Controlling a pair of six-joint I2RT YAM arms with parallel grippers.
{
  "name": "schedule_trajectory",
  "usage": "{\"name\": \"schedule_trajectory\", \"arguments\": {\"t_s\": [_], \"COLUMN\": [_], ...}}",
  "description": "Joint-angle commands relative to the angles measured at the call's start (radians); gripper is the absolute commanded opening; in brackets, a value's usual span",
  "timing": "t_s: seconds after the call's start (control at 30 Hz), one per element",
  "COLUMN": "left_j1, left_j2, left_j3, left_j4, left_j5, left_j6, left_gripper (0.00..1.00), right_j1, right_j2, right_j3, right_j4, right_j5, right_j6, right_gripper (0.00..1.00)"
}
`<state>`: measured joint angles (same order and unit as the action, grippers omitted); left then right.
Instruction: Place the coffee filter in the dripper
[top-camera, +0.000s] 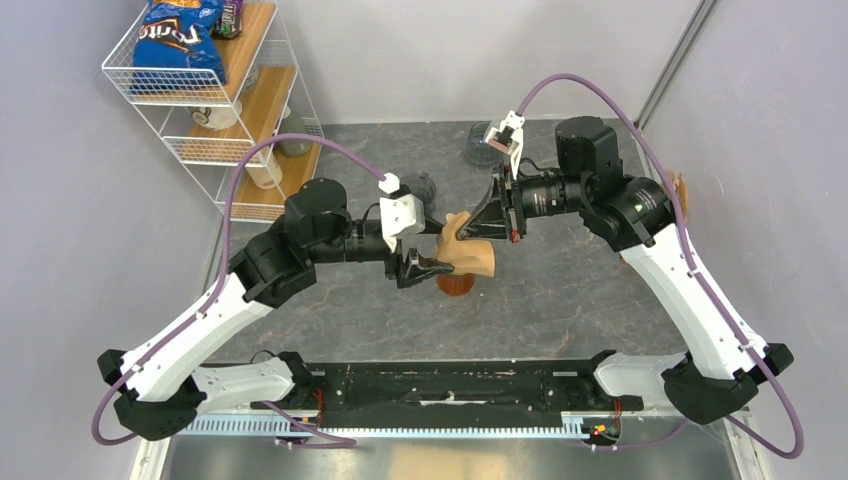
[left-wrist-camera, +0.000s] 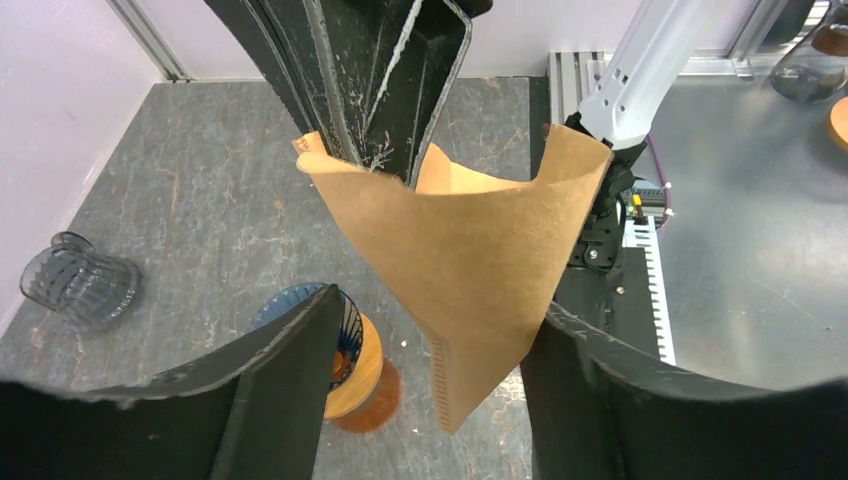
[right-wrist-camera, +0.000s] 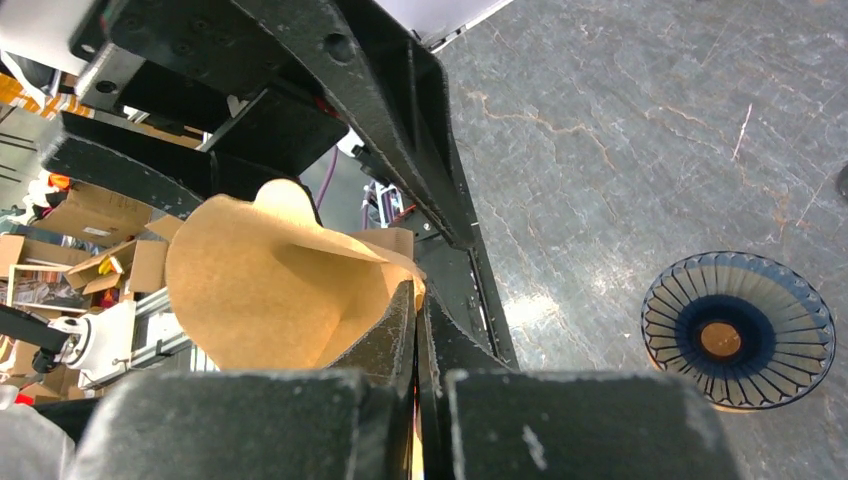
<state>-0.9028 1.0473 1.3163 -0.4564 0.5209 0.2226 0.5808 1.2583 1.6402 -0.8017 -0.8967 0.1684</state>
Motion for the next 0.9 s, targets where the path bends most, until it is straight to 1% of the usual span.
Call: {"name": "schedule_trajectory", "arguments": {"t_s": [0.0,0.1,0.13,0.17,0.2,0.23,0.3,0.37,0.43,0.47,0.53,0.57,0.63,0.73,0.87], "left_j1": [0.002,0.002,0.002,0.002,0.002,0.002,0.002,0.002,0.002,0.002,0.002,0.002,0.004,0.034,0.152], "left_j2": [-0.013,-0.026,-0.028,-0.031,-0.031,-0.032,-0.030,-0.026,-0.028,-0.028,-0.033,-0.038,-0.053,-0.090,-0.143], "left_j3": [0.001,-0.002,-0.002,-0.002,-0.005,-0.007,-0.008,-0.008,-0.009,-0.009,-0.009,-0.007,-0.003,-0.007,-0.032], "left_j4": [0.057,0.029,0.020,0.013,0.009,0.007,0.006,0.005,0.006,0.005,-0.002,-0.011,-0.052,-0.114,-0.160], "left_j5": [-0.018,0.005,0.017,0.024,0.025,0.023,0.022,0.029,0.032,0.023,-0.017,-0.042,-0.079,-0.132,-0.126], "left_j6": [-0.037,-0.022,-0.016,-0.015,-0.013,-0.013,-0.012,-0.015,-0.016,-0.017,-0.024,-0.028,-0.021,-0.029,-0.086], "left_gripper": [0.65,0.52,0.44,0.33,0.25,0.20,0.15,0.06,0.05,0.15,0.47,0.58,0.75,0.78,0.79], "right_j1": [0.007,0.007,0.007,0.007,0.006,0.006,0.006,0.007,0.007,0.007,0.005,0.003,-0.007,-0.030,-0.041], "right_j2": [-0.030,-0.030,-0.030,-0.031,-0.030,-0.030,-0.029,-0.029,-0.028,-0.024,-0.021,-0.020,-0.022,-0.023,-0.003], "right_j3": [-0.017,-0.015,-0.014,-0.016,-0.016,-0.016,-0.017,-0.017,-0.012,-0.008,-0.001,0.003,0.007,0.010,0.008], "right_j4": [0.022,0.016,0.015,0.014,0.014,0.016,0.022,0.028,0.029,0.029,0.025,0.017,-0.010,-0.075,-0.183], "right_j5": [0.014,0.022,0.025,0.025,0.025,0.021,0.012,0.012,0.015,0.018,0.033,0.054,0.105,0.225,0.431], "right_j6": [0.002,0.008,0.005,0.002,-0.001,-0.001,0.000,0.002,0.005,0.007,0.011,0.011,0.008,0.000,-0.027], "right_gripper": [0.00,0.00,0.00,0.00,0.00,0.00,0.00,0.00,0.00,0.00,0.00,0.00,0.00,0.00,0.00]}}
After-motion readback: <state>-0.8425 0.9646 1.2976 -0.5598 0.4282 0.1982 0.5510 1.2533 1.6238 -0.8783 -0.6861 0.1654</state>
